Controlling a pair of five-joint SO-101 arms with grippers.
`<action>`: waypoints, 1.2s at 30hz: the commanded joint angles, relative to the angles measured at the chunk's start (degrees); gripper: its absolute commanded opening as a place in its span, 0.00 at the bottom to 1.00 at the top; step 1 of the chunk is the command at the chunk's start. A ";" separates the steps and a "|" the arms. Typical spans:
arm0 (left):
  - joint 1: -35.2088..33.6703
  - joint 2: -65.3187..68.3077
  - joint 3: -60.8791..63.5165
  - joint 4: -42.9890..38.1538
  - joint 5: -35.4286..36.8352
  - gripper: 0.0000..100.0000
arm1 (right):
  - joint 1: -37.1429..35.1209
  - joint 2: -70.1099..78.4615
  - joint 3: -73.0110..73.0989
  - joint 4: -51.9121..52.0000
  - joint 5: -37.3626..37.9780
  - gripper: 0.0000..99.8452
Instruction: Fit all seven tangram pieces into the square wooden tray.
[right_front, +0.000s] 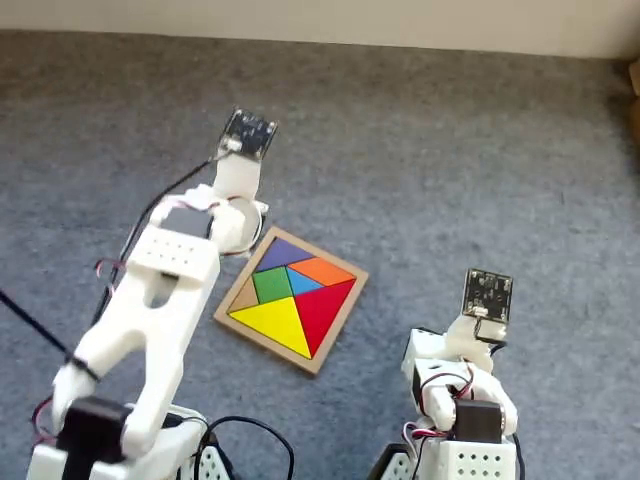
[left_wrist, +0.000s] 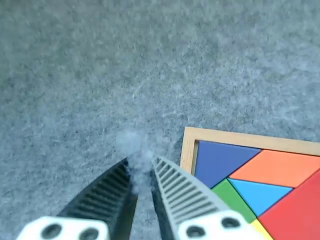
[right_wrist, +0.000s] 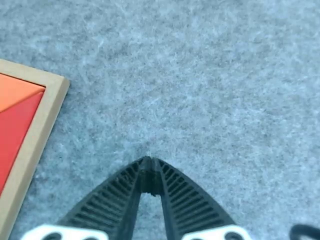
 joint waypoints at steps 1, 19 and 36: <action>-1.36 -7.96 5.58 -6.86 0.44 0.00 | 0.66 -0.66 6.64 -0.84 0.53 0.00; -1.63 -32.13 28.44 -23.56 0.09 0.00 | 0.66 -0.66 6.64 -0.92 0.53 0.00; -10.42 -70.20 48.92 -23.47 0.00 0.00 | 0.66 -0.66 6.64 -0.92 0.44 0.00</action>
